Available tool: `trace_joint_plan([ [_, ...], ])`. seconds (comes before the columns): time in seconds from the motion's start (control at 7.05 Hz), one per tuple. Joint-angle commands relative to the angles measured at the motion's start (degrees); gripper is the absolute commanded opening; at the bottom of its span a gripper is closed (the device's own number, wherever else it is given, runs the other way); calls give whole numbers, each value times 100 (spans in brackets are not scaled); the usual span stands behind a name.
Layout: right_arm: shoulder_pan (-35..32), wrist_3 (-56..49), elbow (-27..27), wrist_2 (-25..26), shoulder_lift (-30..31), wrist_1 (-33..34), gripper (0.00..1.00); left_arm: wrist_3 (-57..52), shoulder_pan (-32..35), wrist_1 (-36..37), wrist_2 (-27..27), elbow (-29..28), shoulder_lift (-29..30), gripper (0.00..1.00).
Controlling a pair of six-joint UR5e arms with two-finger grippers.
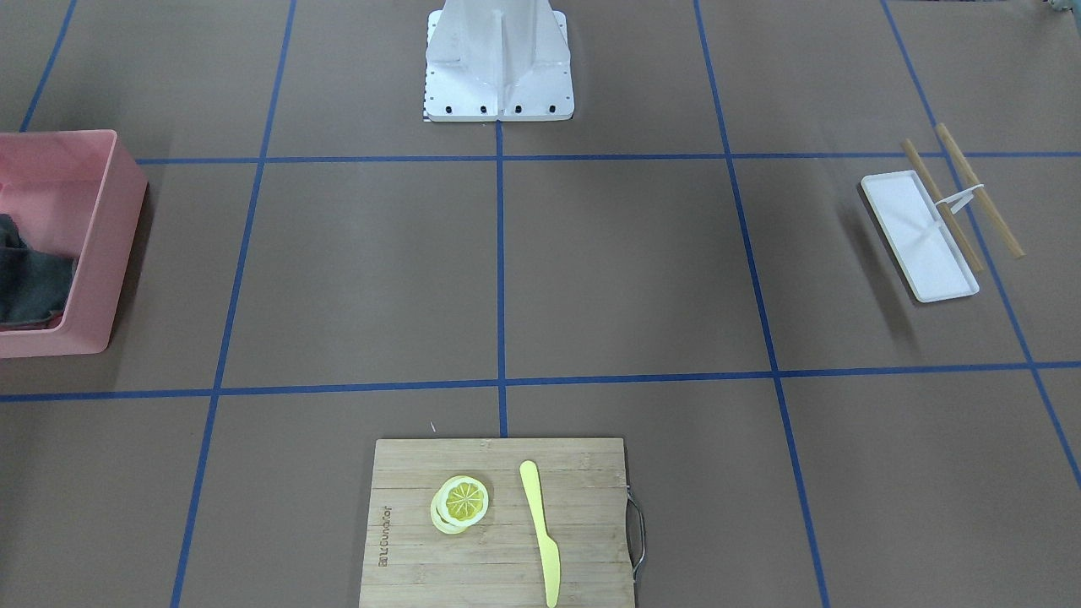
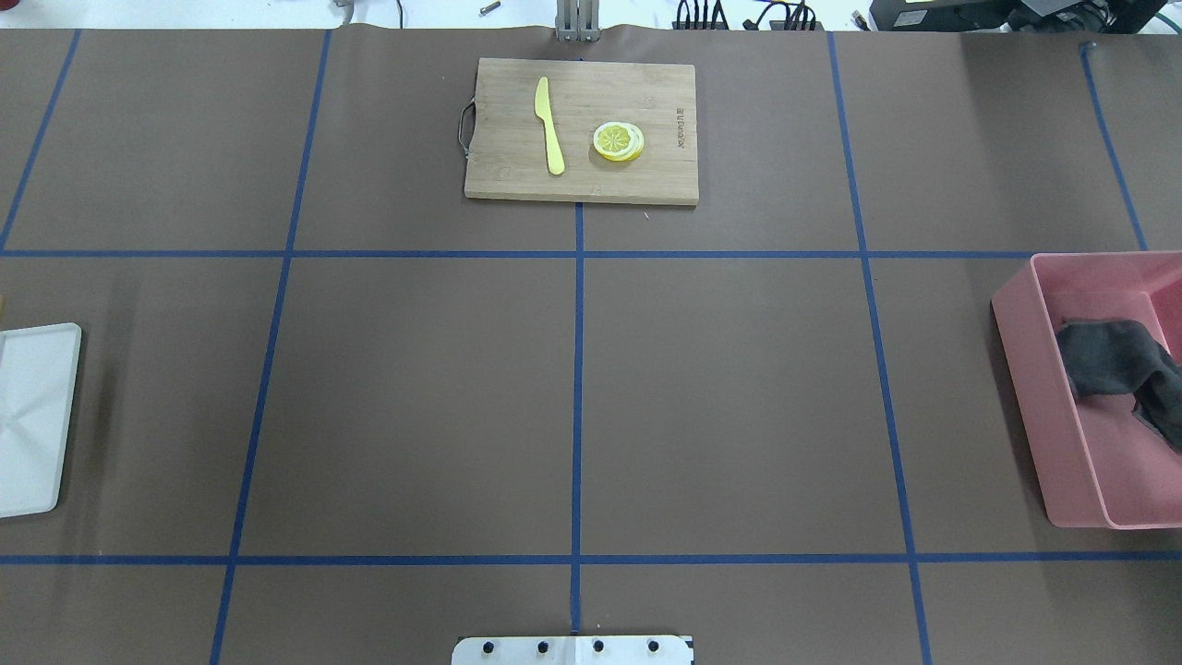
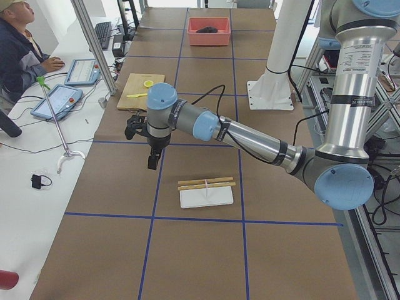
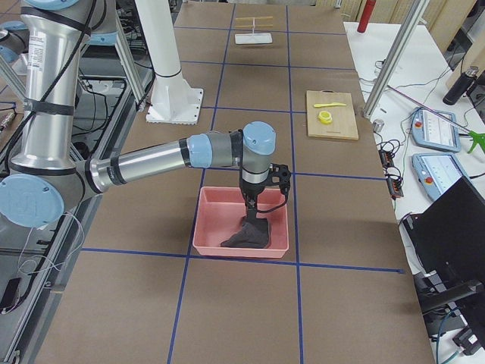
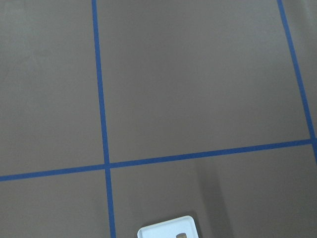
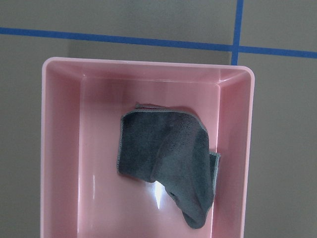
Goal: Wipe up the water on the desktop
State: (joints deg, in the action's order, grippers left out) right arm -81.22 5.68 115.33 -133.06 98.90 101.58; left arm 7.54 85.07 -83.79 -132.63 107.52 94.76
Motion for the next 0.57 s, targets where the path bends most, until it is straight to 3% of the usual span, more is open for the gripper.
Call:
trace_joint_plan([
  [0.0, -7, -49, -45, 17, -29, -7, 100, -951, 123, 1160, 0, 111, 87, 98],
  [0.43, -121, -128, -195, 26, -29, -7, 100, -1220, 141, 1190, 0, 183, -430, 98],
])
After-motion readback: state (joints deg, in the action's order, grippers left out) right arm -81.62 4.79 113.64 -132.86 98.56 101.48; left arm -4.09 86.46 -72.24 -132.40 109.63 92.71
